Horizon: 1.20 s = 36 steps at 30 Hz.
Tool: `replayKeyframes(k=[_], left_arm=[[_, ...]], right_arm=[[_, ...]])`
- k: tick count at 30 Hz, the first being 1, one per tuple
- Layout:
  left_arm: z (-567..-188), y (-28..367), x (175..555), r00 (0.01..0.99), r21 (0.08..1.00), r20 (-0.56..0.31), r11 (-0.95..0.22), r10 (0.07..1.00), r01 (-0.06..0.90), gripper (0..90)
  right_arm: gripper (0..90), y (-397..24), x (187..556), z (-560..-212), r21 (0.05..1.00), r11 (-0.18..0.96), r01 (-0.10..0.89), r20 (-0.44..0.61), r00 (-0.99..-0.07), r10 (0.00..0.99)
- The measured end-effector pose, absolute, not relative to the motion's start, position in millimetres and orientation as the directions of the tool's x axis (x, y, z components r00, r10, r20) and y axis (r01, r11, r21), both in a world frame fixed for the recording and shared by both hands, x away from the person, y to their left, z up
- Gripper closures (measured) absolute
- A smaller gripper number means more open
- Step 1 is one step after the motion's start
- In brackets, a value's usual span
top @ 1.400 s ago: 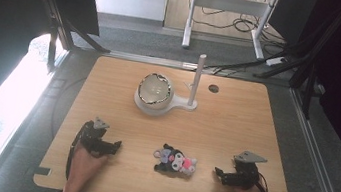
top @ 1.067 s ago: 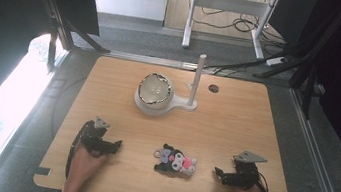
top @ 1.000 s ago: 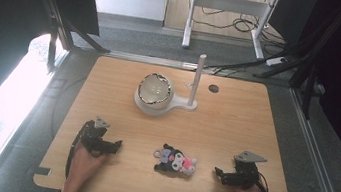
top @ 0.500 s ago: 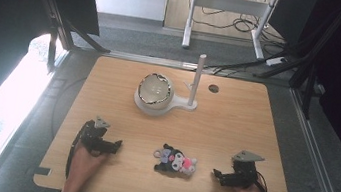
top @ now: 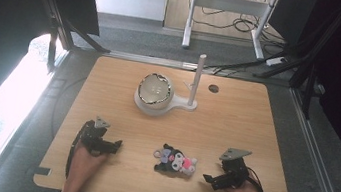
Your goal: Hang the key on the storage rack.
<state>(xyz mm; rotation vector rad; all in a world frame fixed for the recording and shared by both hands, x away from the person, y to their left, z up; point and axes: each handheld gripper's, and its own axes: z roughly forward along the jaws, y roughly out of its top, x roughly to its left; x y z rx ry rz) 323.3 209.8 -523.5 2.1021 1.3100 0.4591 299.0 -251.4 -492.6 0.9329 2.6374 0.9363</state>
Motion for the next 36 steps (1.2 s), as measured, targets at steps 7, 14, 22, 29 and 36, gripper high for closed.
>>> replayKeyframes(k=[7,14,22,29,36], left_arm=[[-523.7,209.6,323.3,0.448,0.66,-0.029,-0.319,0.893,0.68,0.0],[-523.6,209.6,323.3,0.448,0.66,-0.03,-0.32,0.893,0.68,0.0],[-523.6,209.7,323.3,0.449,0.659,-0.03,-0.32,0.893,0.68,0.0],[-523.6,209.7,323.3,0.449,0.66,-0.03,-0.32,0.893,0.68,0.0],[-523.6,209.9,323.3,0.45,0.658,-0.028,-0.323,0.893,0.68,0.0]], right_arm=[[2.0,-230.6,301.9,-483.2,0.592,0.668,0.451,0.027,-0.84,0.542],[3.2,-199.1,306.0,-473.2,0.543,0.745,0.388,0.023,-0.893,0.449],[7.5,-166.2,318.3,-466.9,0.478,0.81,0.34,0.024,-0.927,0.375],[13.7,-144.7,328.4,-475.9,0.394,0.87,0.296,0.011,-0.948,0.318],[39.9,-125.6,329.7,-483.0,0.274,0.934,0.23,-0.006,-0.971,0.24]])
